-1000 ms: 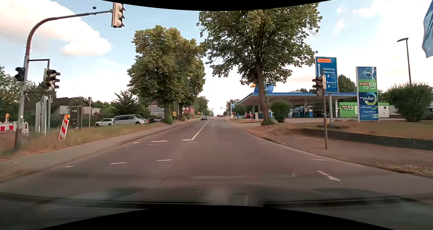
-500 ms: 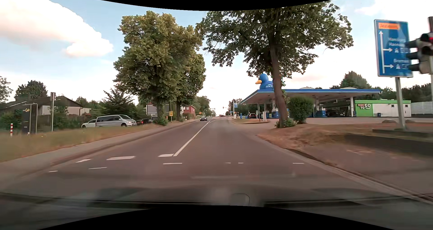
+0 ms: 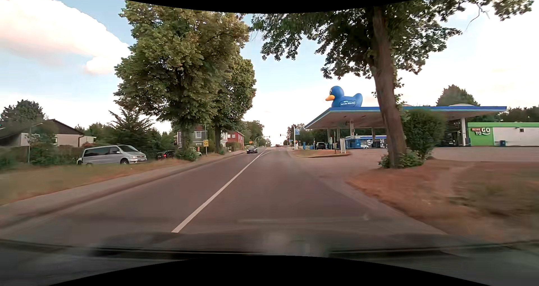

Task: Follow the waypoints while adhering to traffic rules and regulations

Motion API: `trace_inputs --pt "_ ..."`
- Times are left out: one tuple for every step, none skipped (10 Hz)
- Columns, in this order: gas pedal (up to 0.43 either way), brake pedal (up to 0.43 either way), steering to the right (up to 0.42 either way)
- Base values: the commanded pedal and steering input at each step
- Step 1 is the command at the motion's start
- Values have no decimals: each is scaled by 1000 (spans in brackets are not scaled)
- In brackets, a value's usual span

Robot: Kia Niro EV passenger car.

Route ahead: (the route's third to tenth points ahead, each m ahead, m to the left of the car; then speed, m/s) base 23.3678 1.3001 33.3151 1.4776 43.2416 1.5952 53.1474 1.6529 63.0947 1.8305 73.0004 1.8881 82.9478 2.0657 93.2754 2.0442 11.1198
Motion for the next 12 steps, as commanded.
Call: trace_inputs --pt "370 0 -4" --pt "370 0 -4" --pt "370 0 -4" --pt "370 0 -4" --pt "370 0 -4" --pt "350 0 -4" --pt "319 0 -4" --pt "287 0 -4" --pt "260 0 -3" --pt "248 0 -2" --pt "248 0 -1" --pt "240 0 0"
